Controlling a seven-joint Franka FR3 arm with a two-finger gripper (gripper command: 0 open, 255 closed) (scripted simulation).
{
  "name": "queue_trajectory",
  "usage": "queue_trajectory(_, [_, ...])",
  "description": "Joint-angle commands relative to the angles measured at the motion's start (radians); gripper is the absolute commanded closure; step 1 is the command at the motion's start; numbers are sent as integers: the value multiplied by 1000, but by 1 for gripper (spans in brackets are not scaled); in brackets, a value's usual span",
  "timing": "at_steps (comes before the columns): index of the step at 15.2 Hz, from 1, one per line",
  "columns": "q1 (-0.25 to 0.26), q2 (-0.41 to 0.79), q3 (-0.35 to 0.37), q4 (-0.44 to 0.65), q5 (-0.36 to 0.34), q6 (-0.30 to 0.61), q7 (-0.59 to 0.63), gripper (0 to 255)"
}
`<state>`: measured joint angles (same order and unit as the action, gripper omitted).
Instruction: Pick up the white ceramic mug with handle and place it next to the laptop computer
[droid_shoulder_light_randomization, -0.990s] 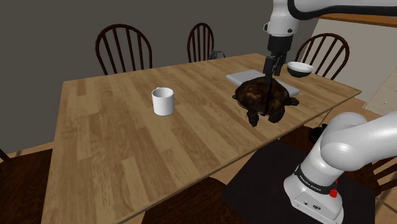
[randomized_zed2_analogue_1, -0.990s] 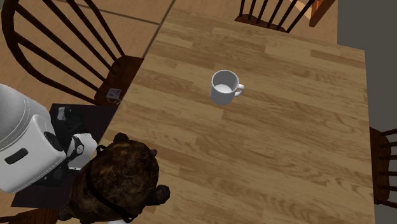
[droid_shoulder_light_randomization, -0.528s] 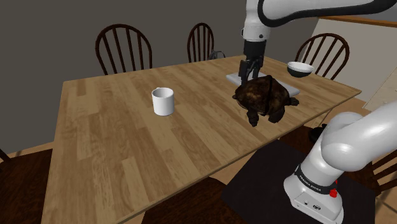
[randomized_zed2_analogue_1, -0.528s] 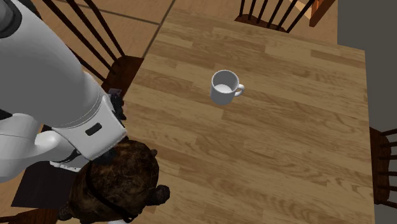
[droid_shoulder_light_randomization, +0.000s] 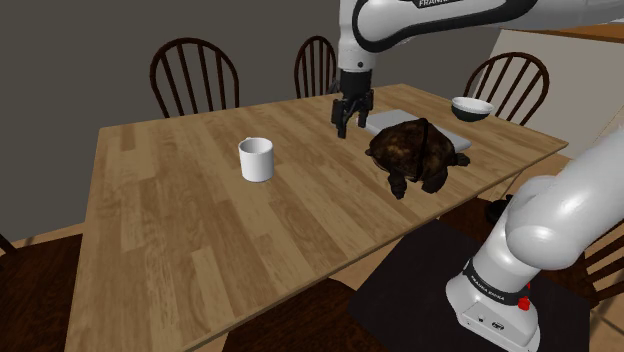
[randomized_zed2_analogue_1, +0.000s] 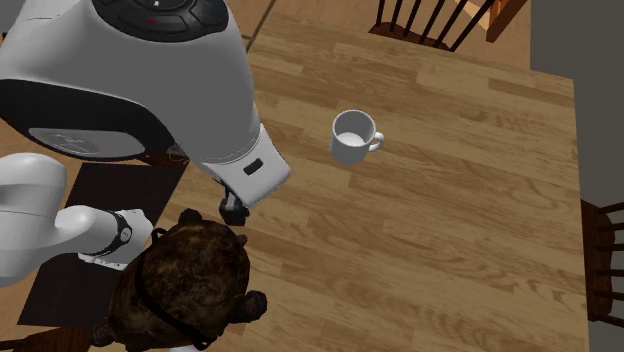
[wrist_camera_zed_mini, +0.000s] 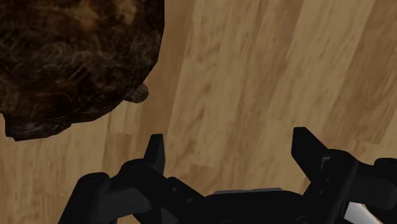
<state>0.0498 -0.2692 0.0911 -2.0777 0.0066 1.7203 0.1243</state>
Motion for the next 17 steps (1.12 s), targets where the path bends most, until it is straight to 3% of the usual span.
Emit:
queue_trajectory(1, [9,67,17,53,4,18,29,0])
queue_trajectory(10, [48,397,66,370,-16,47,138,0])
queue_trajectory(17, [101,692,80,736,-53,-11,208,0])
